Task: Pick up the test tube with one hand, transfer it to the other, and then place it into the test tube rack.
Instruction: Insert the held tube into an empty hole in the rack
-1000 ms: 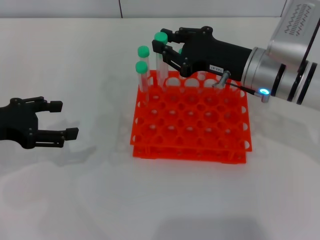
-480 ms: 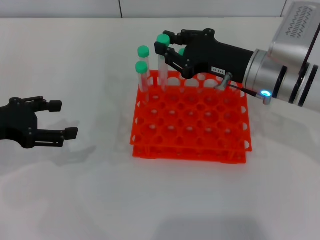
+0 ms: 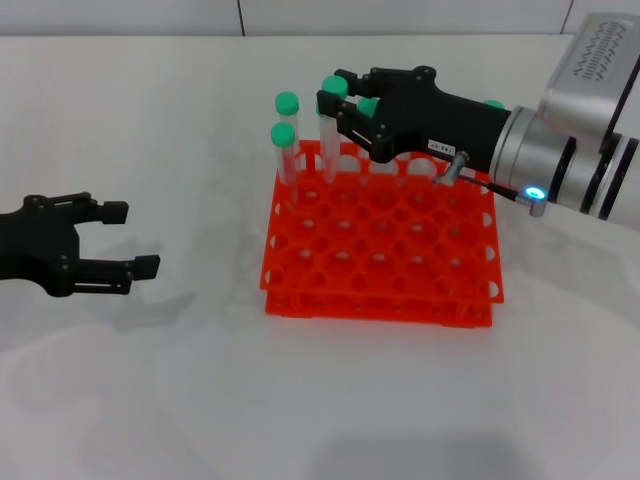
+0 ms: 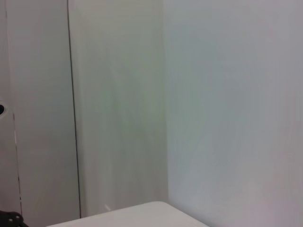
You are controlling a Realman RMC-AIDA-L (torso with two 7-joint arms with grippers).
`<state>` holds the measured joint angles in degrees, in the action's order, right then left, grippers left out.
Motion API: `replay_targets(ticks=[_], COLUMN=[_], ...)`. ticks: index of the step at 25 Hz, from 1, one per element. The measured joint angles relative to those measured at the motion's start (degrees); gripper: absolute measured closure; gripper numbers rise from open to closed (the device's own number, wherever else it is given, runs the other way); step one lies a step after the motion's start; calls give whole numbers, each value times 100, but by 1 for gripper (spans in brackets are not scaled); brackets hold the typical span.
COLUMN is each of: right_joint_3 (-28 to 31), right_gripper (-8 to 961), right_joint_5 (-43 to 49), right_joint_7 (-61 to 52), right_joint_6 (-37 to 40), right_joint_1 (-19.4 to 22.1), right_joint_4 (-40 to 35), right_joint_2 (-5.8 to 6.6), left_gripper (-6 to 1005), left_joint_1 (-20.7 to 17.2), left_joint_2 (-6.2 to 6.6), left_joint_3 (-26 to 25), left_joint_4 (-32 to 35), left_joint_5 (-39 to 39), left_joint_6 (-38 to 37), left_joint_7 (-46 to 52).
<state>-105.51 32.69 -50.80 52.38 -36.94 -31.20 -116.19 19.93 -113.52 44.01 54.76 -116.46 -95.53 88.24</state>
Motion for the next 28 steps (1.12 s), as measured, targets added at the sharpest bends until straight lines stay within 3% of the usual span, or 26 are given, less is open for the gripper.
replay_targets(ticks=[28], right_joint_3=[-297], right_gripper=[689], right_joint_5=[-80], right_joint_7=[16], right_joint_6=[-52], right_joint_1=[-24], right_joint_4=[4], right_joint_2=[0], left_gripper=[105], left_joint_1=[150], left_joint_2=[-43], left_joint_3=[20], left_joint_4=[-71], left_joint_5=[-380], left_joint_6=[-45], left_joint_7=[-18])
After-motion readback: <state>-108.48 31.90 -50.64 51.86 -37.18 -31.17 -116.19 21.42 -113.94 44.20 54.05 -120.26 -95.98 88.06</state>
